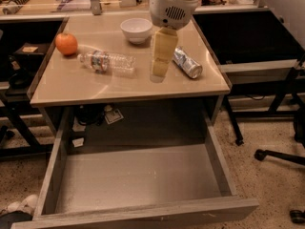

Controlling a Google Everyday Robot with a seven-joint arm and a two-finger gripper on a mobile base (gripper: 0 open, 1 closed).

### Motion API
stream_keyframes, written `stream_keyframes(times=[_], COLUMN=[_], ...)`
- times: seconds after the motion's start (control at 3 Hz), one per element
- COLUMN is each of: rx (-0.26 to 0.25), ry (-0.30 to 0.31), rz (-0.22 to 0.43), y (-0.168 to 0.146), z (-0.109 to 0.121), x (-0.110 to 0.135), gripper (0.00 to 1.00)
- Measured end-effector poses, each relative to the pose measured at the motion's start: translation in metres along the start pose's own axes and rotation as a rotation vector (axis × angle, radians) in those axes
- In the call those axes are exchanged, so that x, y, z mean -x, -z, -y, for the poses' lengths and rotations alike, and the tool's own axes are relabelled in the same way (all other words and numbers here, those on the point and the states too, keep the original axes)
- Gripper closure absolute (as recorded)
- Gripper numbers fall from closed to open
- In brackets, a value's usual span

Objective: Place water bottle into top drawer

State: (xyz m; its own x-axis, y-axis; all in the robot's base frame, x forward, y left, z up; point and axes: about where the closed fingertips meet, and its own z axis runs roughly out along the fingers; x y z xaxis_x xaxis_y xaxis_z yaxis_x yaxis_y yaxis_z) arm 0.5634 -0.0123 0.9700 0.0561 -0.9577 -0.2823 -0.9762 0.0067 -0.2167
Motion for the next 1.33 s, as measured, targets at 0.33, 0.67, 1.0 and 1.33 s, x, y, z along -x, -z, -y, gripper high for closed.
stream_keyframes(times=[0.33, 0.67, 1.0, 1.33], rx=[0.013, 0.066, 0.054, 0.036], ry=[-0.02, -0.055, -0.056, -0.072], rz=[0.034, 0.077, 0.086, 0.096], y=[-0.018, -0.048, -0.048, -0.056], z=[0.007, 0.048, 0.053, 0.066], x=[0.011, 0.023, 0.025, 0.034], gripper=[0.0, 0.0, 0.0, 0.0])
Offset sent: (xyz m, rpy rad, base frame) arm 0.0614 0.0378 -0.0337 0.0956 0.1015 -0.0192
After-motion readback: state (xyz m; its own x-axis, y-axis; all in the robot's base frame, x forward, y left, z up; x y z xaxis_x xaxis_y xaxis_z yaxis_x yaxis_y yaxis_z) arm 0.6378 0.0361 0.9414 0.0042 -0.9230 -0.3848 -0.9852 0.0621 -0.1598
